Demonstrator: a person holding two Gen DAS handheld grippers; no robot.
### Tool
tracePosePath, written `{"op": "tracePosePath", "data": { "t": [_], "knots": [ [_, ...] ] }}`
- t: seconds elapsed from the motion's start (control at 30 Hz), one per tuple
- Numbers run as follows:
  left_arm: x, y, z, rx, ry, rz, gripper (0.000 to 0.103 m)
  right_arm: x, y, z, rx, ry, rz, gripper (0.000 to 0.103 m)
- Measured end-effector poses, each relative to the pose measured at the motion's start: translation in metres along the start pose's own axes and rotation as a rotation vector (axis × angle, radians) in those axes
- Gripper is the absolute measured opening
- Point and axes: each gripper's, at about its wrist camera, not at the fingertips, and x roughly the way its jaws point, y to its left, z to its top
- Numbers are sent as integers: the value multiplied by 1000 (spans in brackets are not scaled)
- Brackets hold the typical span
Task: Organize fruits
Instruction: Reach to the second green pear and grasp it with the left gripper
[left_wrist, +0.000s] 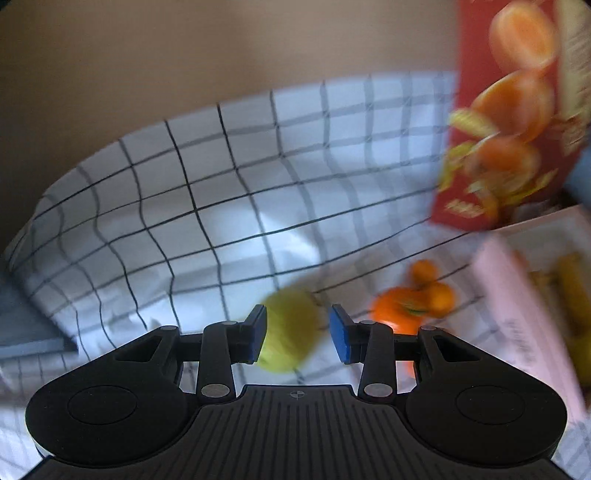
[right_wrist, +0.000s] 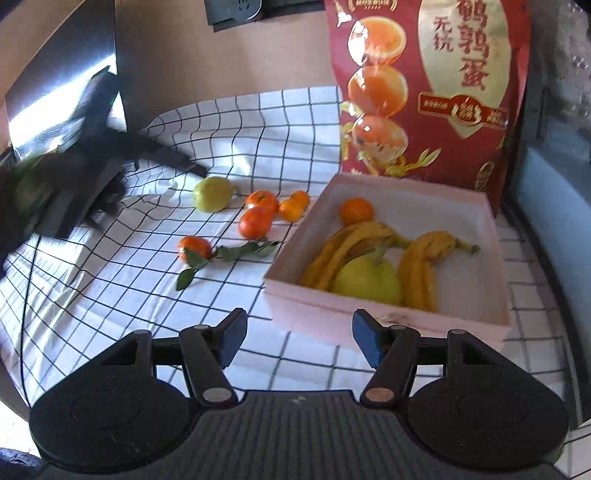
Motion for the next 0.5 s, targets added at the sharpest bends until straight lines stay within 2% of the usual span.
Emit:
{"op": "tracePosePath", "data": {
  "t": [0.13, 0.33, 0.43, 0.5],
  "knots": [
    [36, -1, 25, 65, 93, 2, 43, 3, 9, -4, 21, 19, -1, 64],
    [55, -12, 45, 245, 207, -5, 45, 4, 11, -9, 20, 38, -38, 64],
    [63, -16, 54, 283, 261, -9, 46, 8, 5, -9, 50, 43, -43, 64],
    [71, -14, 58, 259, 313, -40, 46, 11, 3, -10, 65, 50, -44, 64]
  ]
}}
